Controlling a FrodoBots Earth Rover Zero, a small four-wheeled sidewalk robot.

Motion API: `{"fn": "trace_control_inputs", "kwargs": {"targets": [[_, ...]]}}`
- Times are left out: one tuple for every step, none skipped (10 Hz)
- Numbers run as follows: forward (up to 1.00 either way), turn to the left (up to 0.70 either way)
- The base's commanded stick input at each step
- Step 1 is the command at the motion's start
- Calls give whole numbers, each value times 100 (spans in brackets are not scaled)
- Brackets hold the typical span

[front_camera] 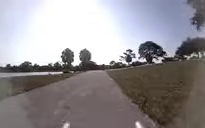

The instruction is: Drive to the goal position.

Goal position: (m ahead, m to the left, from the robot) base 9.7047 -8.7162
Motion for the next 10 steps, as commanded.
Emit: {"fn": "trace_control_inputs", "kwargs": {"targets": [[100, 2], [100, 2], [100, 2], [100, 2], [100, 2], [100, 2], [100, 2], [100, 2], [100, 2], [100, 2]]}}
